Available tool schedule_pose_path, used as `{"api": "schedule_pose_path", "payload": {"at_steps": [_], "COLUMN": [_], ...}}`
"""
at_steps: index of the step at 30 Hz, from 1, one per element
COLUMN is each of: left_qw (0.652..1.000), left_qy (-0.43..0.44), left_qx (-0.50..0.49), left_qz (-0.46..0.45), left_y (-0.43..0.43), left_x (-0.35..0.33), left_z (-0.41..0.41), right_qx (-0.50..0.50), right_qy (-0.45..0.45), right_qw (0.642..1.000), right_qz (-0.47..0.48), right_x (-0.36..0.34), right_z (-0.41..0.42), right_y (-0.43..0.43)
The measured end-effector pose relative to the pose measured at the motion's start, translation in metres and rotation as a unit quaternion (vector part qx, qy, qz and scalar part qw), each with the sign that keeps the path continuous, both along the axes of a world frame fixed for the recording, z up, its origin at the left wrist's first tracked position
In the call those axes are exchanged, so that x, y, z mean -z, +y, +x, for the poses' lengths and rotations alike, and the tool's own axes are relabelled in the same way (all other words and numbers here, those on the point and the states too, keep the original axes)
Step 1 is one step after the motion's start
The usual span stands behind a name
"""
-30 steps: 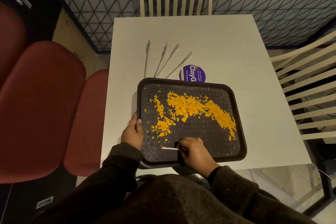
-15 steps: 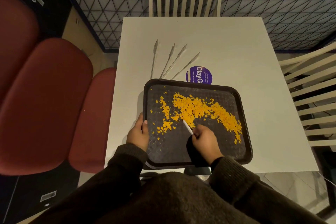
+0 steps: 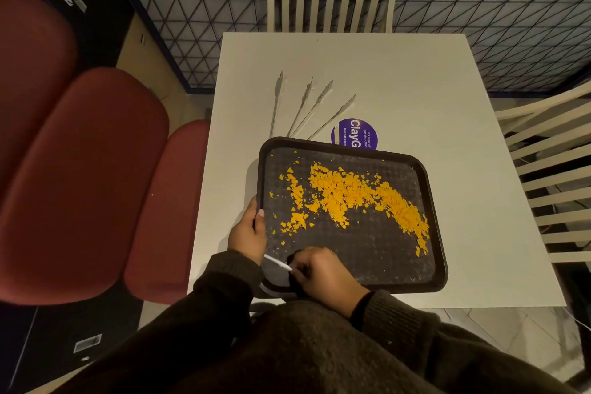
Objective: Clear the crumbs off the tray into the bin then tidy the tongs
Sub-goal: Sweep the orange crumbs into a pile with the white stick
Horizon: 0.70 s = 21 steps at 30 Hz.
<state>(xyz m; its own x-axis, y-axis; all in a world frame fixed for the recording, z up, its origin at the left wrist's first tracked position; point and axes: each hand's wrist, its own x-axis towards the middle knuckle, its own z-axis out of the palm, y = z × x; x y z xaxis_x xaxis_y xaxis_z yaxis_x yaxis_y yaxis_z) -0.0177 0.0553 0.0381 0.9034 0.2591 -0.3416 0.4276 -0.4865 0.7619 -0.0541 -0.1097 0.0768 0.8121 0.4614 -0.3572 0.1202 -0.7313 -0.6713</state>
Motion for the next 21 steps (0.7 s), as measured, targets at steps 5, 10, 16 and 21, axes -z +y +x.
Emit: {"api": "schedule_pose_path", "payload": {"at_steps": [5,10,16,21], "left_qw": [1.0,1.0,0.999,0.999], "left_qy": [-0.009,-0.014,-0.03,-0.032], "left_qx": [0.014,0.012,0.004,0.011], "left_qz": [-0.005,-0.003,0.013,0.024], "left_y": [0.001,0.002,0.001,0.0], "left_x": [-0.002,-0.001,-0.001,-0.001], "left_z": [-0.001,-0.001,0.0,0.0], "right_qx": [0.148,0.299,0.303,0.151], "right_qy": [0.02,0.055,0.044,0.008], "right_qw": [0.989,0.953,0.952,0.988], "right_qz": [-0.018,0.0,0.013,0.027], "right_x": [0.004,0.011,0.011,0.007], "right_z": [0.023,0.034,0.03,0.027], "right_y": [0.004,-0.017,-0.024,0.011]}}
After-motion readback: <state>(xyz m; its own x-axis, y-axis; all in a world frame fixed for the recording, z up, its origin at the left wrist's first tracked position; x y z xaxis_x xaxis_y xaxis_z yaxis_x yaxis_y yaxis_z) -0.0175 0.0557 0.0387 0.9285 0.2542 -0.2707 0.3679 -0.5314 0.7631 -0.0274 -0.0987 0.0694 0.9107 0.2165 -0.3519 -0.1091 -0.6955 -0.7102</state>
